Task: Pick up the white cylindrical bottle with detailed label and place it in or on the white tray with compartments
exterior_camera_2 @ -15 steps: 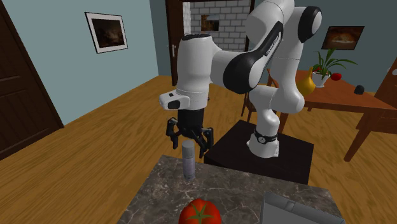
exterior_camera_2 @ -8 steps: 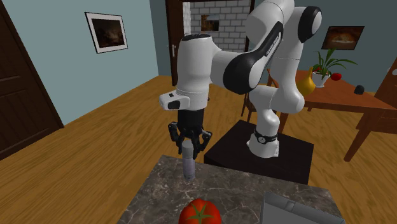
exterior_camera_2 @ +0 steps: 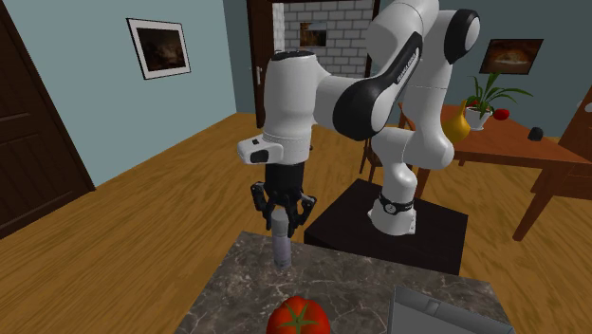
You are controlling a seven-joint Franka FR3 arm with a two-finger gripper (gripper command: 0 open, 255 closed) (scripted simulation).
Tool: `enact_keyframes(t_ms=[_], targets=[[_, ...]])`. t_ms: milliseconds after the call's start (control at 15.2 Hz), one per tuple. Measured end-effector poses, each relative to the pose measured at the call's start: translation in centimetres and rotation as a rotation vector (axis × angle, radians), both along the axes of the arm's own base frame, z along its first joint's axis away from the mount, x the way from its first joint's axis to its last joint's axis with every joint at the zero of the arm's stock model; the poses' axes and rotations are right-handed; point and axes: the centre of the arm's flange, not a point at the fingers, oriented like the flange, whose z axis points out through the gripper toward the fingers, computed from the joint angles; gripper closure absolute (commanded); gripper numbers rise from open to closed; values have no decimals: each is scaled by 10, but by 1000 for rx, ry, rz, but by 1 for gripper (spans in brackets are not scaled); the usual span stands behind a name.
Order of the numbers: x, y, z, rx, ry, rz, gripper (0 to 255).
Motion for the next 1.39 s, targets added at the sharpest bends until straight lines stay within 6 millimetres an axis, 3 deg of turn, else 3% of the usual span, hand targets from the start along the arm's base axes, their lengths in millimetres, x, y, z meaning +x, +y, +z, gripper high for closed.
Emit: enact_keyframes(t_ms=[1386], targets=[[1, -1, 104, 0, 0, 0, 255]])
